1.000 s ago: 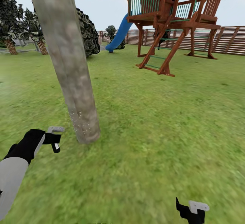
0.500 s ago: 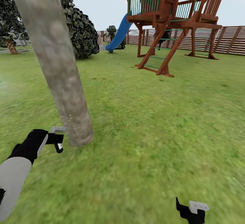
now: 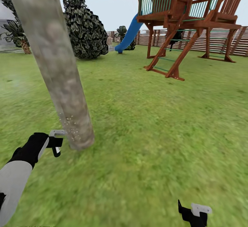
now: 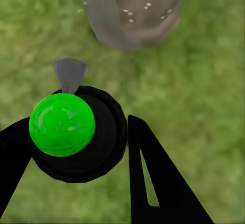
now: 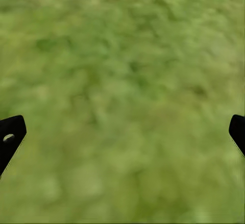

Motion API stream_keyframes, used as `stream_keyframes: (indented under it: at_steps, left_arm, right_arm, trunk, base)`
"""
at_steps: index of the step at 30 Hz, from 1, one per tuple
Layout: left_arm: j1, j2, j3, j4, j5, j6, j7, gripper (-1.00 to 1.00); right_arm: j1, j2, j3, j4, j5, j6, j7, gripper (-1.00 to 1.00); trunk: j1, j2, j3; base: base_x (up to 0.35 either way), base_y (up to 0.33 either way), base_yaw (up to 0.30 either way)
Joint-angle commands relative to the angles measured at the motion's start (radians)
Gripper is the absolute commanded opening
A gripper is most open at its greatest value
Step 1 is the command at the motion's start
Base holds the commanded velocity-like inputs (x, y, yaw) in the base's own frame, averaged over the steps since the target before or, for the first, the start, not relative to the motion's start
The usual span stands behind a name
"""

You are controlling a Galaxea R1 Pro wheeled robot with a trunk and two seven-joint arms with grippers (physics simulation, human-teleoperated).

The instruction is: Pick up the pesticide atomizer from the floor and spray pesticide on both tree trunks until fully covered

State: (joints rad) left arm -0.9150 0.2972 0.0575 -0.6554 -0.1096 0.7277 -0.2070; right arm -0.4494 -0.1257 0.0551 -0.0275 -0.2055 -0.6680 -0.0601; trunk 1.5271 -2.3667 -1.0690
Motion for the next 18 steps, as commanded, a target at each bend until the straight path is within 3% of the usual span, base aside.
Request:
stream_keyframes:
  at_steps: [1, 4, 12, 18]
  left_arm:
    - [-0.001, -0.001, 0.004, -0.001, -0.010, 0.004, -0.009, -1.00]
    - [-0.001, -0.001, 0.004, -0.001, -0.009, 0.004, -0.009, -1.00]
    - [-0.001, -0.001, 0.005, -0.002, -0.010, 0.004, -0.008, -1.00]
    - [-0.001, -0.001, 0.005, -0.003, -0.010, 0.004, -0.008, -1.00]
  right_arm:
    - [0.000, 0.000, 0.006, 0.000, -0.003, -0.002, -0.004, 1.00]
    - [0.000, 0.001, 0.006, 0.000, -0.003, -0.002, -0.004, 1.00]
    - [0.000, 0.001, 0.006, 0.000, -0.003, -0.002, -0.004, 1.00]
    - [0.000, 0.001, 0.006, 0.000, -0.003, -0.002, -0.004, 1.00]
  trunk:
    - [0.000, 0.000, -0.001]
    - [0.000, 0.000, -0.001]
    - [0.000, 0.000, -0.001]
    - [0.000, 0.000, -0.001]
  base:
    - [0.111, -0.254, 0.278]
    - [0.040, -0.266, 0.234]
    - [0.001, -0.273, 0.023]
    - [0.000, -0.274, 0.234]
